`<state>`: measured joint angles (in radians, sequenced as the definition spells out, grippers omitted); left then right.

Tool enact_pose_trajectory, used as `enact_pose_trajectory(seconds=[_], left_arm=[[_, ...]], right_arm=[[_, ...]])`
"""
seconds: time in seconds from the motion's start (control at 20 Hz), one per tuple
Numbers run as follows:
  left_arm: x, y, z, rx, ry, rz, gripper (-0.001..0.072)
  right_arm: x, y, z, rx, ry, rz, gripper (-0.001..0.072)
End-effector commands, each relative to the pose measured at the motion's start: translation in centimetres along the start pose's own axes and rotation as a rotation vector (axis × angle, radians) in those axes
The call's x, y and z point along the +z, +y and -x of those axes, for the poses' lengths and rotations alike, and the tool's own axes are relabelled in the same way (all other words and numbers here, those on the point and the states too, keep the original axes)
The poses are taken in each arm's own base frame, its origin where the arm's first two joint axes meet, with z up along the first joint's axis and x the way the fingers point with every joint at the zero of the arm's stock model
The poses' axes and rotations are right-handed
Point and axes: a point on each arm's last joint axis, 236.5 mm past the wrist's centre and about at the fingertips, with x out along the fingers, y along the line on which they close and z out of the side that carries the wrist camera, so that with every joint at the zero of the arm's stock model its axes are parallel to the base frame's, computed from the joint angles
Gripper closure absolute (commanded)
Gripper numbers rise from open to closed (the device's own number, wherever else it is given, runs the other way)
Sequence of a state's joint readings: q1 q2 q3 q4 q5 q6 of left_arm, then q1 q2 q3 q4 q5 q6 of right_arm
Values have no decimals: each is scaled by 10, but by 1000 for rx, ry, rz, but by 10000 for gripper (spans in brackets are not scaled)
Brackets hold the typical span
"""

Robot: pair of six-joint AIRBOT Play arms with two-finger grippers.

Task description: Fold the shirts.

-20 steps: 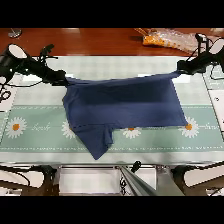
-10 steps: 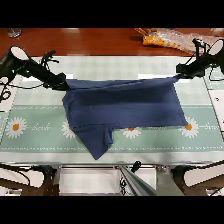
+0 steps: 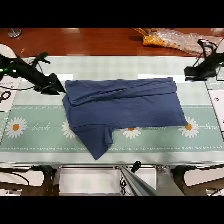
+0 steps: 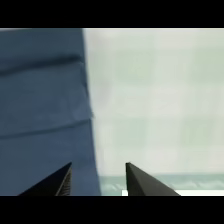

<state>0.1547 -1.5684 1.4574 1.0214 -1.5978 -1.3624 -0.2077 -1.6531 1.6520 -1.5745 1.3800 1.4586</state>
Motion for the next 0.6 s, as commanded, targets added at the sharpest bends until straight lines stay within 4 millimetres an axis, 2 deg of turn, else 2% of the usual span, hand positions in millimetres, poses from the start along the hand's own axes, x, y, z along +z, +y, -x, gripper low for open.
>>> enact_pose_trajectory(seconds=[0.0,0.05,0.15,0.3,0.45,0.55], left_arm=[[-20,4,22,5,-53,38,168],[-29,7,19,6,-66,59,145],[-58,14,0,-1,-45,86,145],[-103,22,-34,-21,28,122,145],[-134,6,-62,-132,69,136,147],[-150,7,-80,-155,77,180,149]], right_arm=[[-42,-26,11,4,117,-67,257],[-54,-29,9,34,134,-83,215],[-76,-25,4,114,153,-108,213],[-96,-28,-5,141,153,-137,213],[-102,-28,-9,145,159,-143,214],[-96,-25,-9,157,137,-148,214]])
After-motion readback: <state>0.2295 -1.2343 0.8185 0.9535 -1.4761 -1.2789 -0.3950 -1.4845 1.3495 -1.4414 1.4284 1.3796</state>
